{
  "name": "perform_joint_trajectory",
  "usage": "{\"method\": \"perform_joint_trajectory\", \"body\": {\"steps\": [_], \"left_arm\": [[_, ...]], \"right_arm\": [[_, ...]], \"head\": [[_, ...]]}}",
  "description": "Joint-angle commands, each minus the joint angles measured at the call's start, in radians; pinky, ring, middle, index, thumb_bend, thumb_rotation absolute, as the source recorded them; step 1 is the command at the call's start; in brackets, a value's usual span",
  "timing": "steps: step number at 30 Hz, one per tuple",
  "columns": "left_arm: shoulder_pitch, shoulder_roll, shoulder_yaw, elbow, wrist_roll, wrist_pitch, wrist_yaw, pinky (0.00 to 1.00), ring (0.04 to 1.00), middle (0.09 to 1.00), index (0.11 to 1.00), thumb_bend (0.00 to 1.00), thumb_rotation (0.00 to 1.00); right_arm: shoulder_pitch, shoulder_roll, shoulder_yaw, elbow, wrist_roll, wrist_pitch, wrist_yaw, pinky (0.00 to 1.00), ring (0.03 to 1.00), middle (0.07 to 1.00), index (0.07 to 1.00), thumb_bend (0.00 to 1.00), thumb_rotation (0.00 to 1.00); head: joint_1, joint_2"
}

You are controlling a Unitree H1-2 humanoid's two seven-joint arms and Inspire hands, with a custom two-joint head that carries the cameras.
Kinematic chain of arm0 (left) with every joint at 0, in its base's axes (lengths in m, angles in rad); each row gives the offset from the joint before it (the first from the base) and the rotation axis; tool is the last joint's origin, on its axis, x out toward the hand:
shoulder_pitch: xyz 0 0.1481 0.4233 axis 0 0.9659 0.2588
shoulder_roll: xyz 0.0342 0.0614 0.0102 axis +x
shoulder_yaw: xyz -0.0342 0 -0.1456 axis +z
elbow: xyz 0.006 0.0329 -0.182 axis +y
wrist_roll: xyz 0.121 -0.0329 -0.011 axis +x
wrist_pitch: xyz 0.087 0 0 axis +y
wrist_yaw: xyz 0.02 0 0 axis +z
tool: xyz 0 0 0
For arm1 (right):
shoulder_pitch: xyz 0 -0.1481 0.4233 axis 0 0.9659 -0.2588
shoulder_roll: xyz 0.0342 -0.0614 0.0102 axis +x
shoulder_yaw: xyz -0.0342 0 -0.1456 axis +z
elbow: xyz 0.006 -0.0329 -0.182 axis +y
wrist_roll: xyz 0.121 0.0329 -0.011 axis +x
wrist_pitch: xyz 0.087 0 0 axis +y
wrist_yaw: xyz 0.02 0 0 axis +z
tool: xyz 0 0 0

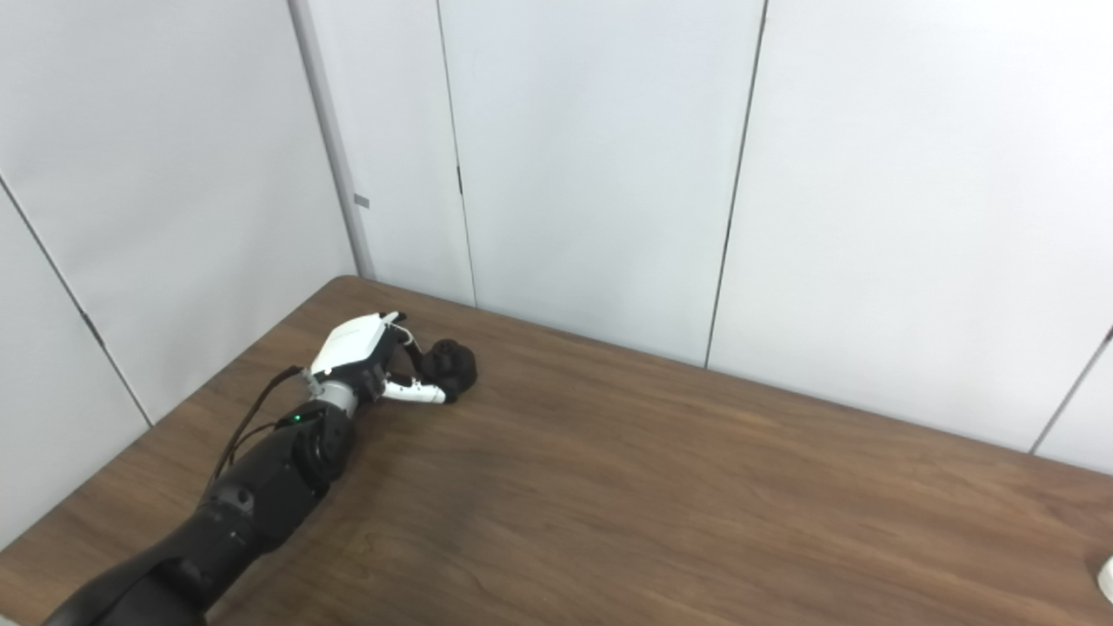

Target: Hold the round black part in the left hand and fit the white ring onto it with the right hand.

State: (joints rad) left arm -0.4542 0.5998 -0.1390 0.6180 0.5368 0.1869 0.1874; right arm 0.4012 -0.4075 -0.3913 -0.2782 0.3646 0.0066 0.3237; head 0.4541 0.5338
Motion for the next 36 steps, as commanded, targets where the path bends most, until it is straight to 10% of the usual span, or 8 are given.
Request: {"method": "perform_joint_trajectory", "body": {"steps": [1, 3, 6, 26, 36], "left_arm": [[-0.006, 0.016, -0.001, -0.011, 0.015, 0.034, -0.009, 1.00, 1.000, 0.988, 0.496, 0.52, 0.05], [-0.006, 0.015, -0.004, -0.021, 0.017, 0.049, -0.022, 1.00, 1.000, 0.997, 0.631, 0.78, 0.04], [-0.009, 0.013, -0.011, -0.033, 0.023, 0.076, -0.038, 1.00, 1.000, 1.000, 0.689, 0.87, 0.03], [-0.018, 0.019, -0.020, -0.017, 0.016, 0.076, -0.056, 1.00, 1.000, 1.000, 0.680, 0.90, 0.02], [-0.030, 0.018, -0.024, -0.032, -0.033, 0.065, -0.166, 1.00, 1.000, 1.000, 0.804, 0.94, 0.09]], "right_arm": [[0.004, -0.036, -0.016, -0.034, 0.014, -0.017, 0.003, 1.00, 1.000, 1.000, 0.975, 0.67, 0.71], [0.005, -0.035, -0.016, -0.037, 0.011, -0.014, 0.001, 1.00, 1.000, 1.000, 0.973, 0.67, 0.71], [0.004, -0.035, -0.016, -0.031, 0.010, -0.019, 0.002, 1.00, 1.000, 1.000, 0.979, 0.67, 0.72], [0.002, -0.033, -0.012, -0.032, 0.013, -0.017, 0.005, 1.00, 1.000, 1.000, 0.989, 0.71, 0.71], [0.004, -0.028, -0.013, -0.033, 0.010, -0.019, 0.000, 1.00, 1.000, 1.000, 0.980, 0.69, 0.70]], "head": [[-0.001, 0.000], [-0.001, 0.001], [-0.001, 0.000], [-0.002, -0.002], [-0.007, -0.003]]}}
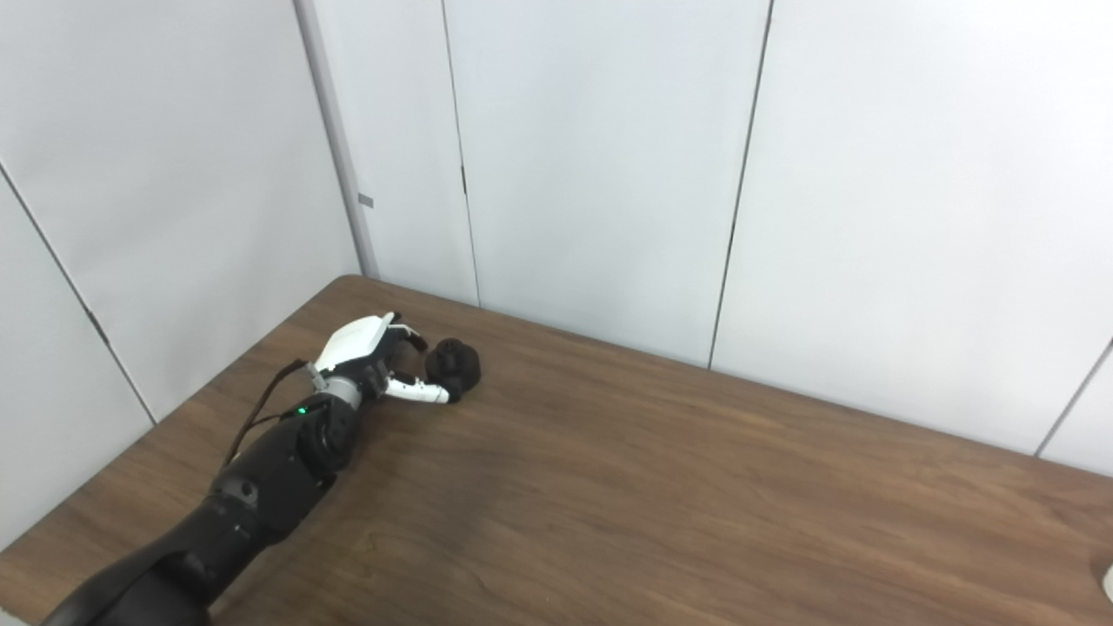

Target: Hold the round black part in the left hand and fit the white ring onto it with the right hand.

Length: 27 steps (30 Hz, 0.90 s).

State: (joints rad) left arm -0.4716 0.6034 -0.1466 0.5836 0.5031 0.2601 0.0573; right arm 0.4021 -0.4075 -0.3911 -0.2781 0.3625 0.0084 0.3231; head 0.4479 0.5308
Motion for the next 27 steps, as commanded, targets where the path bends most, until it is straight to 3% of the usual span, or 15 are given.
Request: {"method": "perform_joint_trajectory", "body": {"steps": [1, 10, 27], "left_arm": [[-0.015, 0.013, -0.016, 0.007, -0.008, -0.019, -0.046, 1.00, 1.000, 1.000, 0.818, 0.95, 0.10], [-0.047, -0.011, -0.035, 0.055, -0.030, -0.073, -0.065, 1.00, 1.000, 1.000, 0.895, 1.00, 0.13], [-0.054, -0.034, -0.048, 0.077, -0.040, -0.114, -0.062, 1.00, 1.000, 1.000, 0.809, 0.98, 0.10]], "right_arm": [[0.003, -0.029, -0.014, -0.030, 0.014, -0.025, 0.003, 1.00, 1.000, 1.000, 0.980, 0.71, 0.70], [0.011, -0.023, -0.014, -0.051, 0.013, -0.005, -0.009, 1.00, 1.000, 1.000, 0.976, 0.72, 0.67], [0.013, -0.024, -0.015, -0.056, 0.007, 0.000, -0.010, 1.00, 1.000, 1.000, 0.983, 0.75, 0.70]], "head": [[-0.001, 0.001], [-0.004, 0.006], [-0.007, 0.006]]}}
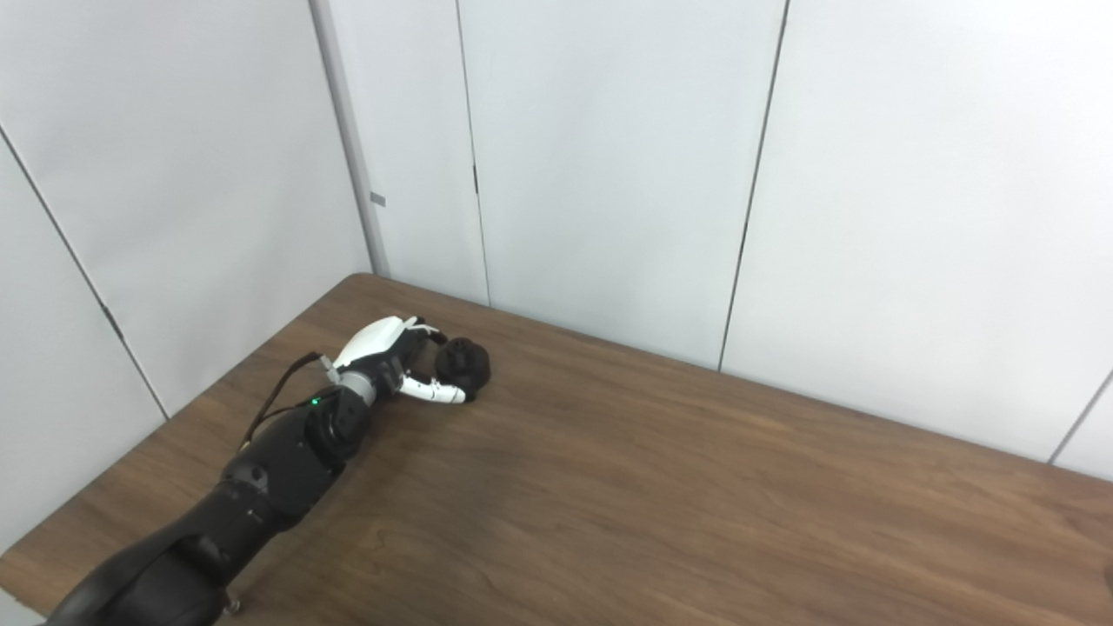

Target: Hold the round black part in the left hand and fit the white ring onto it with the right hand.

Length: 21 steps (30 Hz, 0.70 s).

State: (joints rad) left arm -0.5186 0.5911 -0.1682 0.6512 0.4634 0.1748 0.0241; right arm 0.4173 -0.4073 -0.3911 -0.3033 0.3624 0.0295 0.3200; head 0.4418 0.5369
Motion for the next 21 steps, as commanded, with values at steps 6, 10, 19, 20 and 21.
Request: {"method": "perform_joint_trajectory", "body": {"steps": [6, 10, 19, 20, 21], "left_arm": [[-0.009, -0.028, -0.030, 0.026, -0.009, -0.047, -0.043, 1.00, 1.000, 1.000, 0.794, 1.00, 0.11], [-0.001, -0.029, -0.028, 0.015, -0.021, -0.040, -0.057, 1.00, 1.000, 1.000, 0.782, 1.00, 0.11], [0.010, -0.027, -0.042, 0.012, -0.024, -0.039, -0.058, 1.00, 1.000, 1.000, 0.772, 0.99, 0.11], [0.010, -0.027, -0.043, 0.015, -0.023, -0.042, -0.055, 1.00, 1.000, 1.000, 0.769, 0.99, 0.10], [0.009, -0.028, -0.044, 0.020, -0.024, -0.045, -0.052, 1.00, 1.000, 1.000, 0.764, 0.98, 0.10]], "right_arm": [[-0.001, -0.019, -0.013, -0.045, 0.012, -0.010, -0.012, 1.00, 1.000, 1.000, 0.981, 0.73, 0.68], [-0.001, -0.019, -0.012, -0.041, 0.010, -0.017, -0.010, 1.00, 1.000, 1.000, 0.987, 0.72, 0.69], [-0.003, -0.020, -0.010, -0.045, -0.002, -0.014, -0.014, 1.00, 1.000, 1.000, 0.983, 0.73, 0.69], [-0.003, -0.020, -0.009, -0.043, -0.005, -0.017, -0.014, 1.00, 1.000, 1.000, 0.984, 0.72, 0.69], [-0.004, -0.020, -0.009, -0.039, -0.004, -0.021, -0.011, 1.00, 1.000, 1.000, 0.984, 0.72, 0.69]], "head": [[-0.001, 0.003], [-0.002, 0.001], [-0.004, 0.000], [-0.004, 0.000], [-0.005, 0.000]]}}
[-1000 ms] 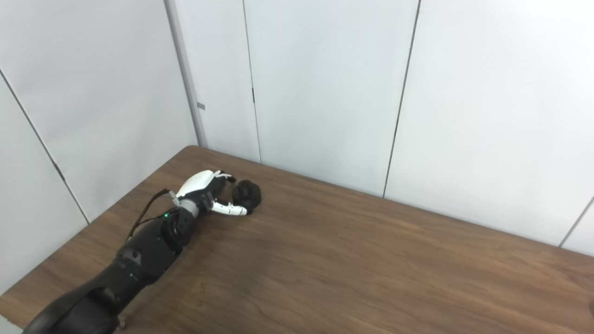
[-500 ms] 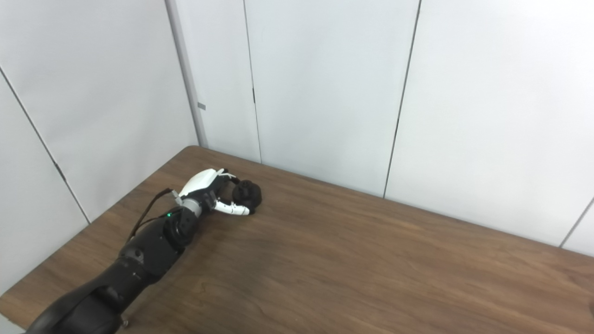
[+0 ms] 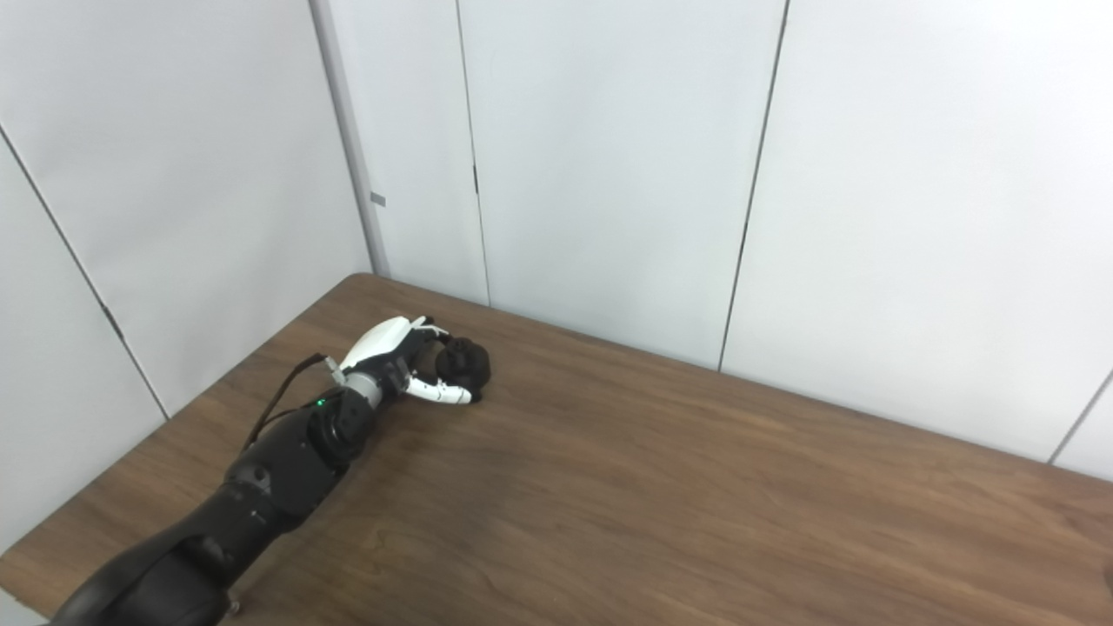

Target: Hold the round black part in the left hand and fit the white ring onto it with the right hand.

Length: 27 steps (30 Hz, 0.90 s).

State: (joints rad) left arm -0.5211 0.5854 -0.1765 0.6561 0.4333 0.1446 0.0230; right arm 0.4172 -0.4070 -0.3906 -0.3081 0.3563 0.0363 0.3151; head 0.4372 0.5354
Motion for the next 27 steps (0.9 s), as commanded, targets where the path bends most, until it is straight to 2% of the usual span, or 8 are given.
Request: {"method": "perform_joint_trajectory", "body": {"steps": [1, 5, 10, 11, 12, 14, 27], "left_arm": [[0.010, -0.022, -0.035, 0.021, 0.005, -0.020, -0.048, 1.00, 1.000, 1.000, 0.750, 0.98, 0.09], [0.008, -0.022, -0.038, 0.026, 0.011, -0.022, -0.038, 1.00, 1.000, 1.000, 0.686, 0.94, 0.05], [-0.001, -0.024, -0.041, 0.061, 0.022, -0.060, 0.009, 1.00, 1.000, 1.000, 0.573, 0.89, 0.00], [-0.002, -0.025, -0.041, 0.068, 0.022, -0.069, 0.022, 1.00, 1.000, 0.997, 0.533, 0.71, 0.03], [-0.002, -0.026, -0.039, 0.076, 0.018, -0.082, 0.033, 1.00, 1.000, 0.987, 0.511, 0.62, 0.04], [-0.005, -0.026, -0.038, 0.090, 0.015, -0.101, 0.047, 1.00, 1.000, 0.967, 0.492, 0.54, 0.04], [0.000, -0.024, -0.046, 0.101, 0.019, -0.124, 0.077, 1.00, 1.000, 0.911, 0.481, 0.52, 0.05]], "right_arm": [[-0.004, -0.020, -0.010, -0.032, 0.004, -0.029, -0.006, 1.00, 1.000, 1.000, 0.985, 0.73, 0.69], [-0.006, -0.016, -0.010, -0.027, 0.013, -0.027, -0.004, 1.00, 1.000, 1.000, 0.979, 0.74, 0.68], [-0.006, -0.015, -0.010, -0.034, 0.014, -0.020, -0.007, 1.00, 1.000, 1.000, 0.985, 0.72, 0.69], [-0.006, -0.015, -0.010, -0.036, 0.016, -0.016, -0.008, 1.00, 1.000, 1.000, 0.983, 0.73, 0.69], [-0.006, -0.015, -0.010, -0.036, 0.017, -0.016, -0.008, 1.00, 1.000, 1.000, 0.983, 0.73, 0.68], [-0.006, -0.015, -0.011, -0.033, 0.014, -0.017, -0.009, 1.00, 1.000, 1.000, 0.982, 0.74, 0.68], [-0.006, -0.016, -0.012, -0.033, 0.019, -0.021, -0.006, 1.00, 1.000, 1.000, 0.983, 0.72, 0.68]], "head": [[-0.002, 0.000], [-0.002, 0.000], [0.000, -0.001], [0.000, -0.001], [0.000, 0.000], [0.000, 0.000], [0.002, 0.000]]}}
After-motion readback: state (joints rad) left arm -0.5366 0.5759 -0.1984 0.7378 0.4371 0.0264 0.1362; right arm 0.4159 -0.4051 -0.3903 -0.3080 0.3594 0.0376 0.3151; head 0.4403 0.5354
